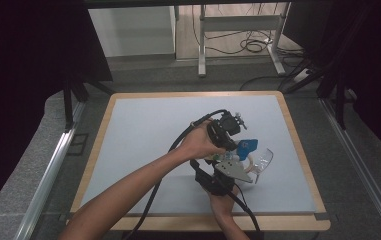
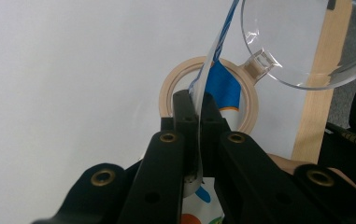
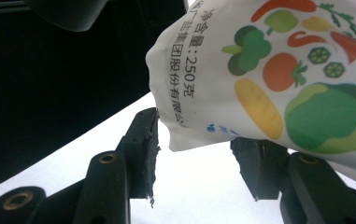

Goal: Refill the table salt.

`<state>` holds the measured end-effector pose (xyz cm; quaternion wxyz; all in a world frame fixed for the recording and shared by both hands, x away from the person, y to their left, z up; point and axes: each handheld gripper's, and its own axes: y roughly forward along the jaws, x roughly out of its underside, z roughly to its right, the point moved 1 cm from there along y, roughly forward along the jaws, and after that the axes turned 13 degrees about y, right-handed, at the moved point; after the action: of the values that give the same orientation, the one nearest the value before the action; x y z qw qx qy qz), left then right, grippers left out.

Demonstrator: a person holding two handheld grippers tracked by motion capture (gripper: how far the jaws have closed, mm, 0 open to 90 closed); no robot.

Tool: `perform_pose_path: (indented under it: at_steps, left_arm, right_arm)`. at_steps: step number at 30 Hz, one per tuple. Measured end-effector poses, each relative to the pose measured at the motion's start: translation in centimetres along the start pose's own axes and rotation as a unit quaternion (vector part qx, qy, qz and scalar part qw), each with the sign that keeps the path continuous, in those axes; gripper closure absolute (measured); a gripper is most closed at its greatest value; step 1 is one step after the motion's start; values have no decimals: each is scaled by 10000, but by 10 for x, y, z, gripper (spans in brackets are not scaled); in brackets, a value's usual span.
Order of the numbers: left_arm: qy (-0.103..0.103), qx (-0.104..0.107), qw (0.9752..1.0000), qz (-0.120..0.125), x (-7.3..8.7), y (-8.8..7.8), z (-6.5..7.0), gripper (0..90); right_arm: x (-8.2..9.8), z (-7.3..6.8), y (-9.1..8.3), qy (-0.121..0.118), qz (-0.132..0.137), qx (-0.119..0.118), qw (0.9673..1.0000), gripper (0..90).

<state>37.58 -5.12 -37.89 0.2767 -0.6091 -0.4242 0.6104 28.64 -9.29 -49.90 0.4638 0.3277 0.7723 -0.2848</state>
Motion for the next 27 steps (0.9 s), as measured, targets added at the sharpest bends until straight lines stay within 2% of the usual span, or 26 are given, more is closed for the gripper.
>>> perform_pose_path:
  at_steps: [12, 16, 19, 27]
  left_arm:
    - [14, -32, 10000, -19, -2, -1, 1, 900]
    - [-3, -55, 10000, 50, -2, -4, 2, 900]
    - [0, -68, 10000, 22, -2, -7, 2, 900]
    - [-1, -79, 10000, 8, -1, -8, 3, 900]
  right_arm:
    - [-1, 2, 1, 15, -12, 18, 10000, 521]
    - [0, 3, 2, 21, -56, 43, 10000, 520]
    - [1, 3, 5, 113, -73, 40, 9999, 519]
    - [4, 5, 9, 72, -192, 60, 9998, 518]
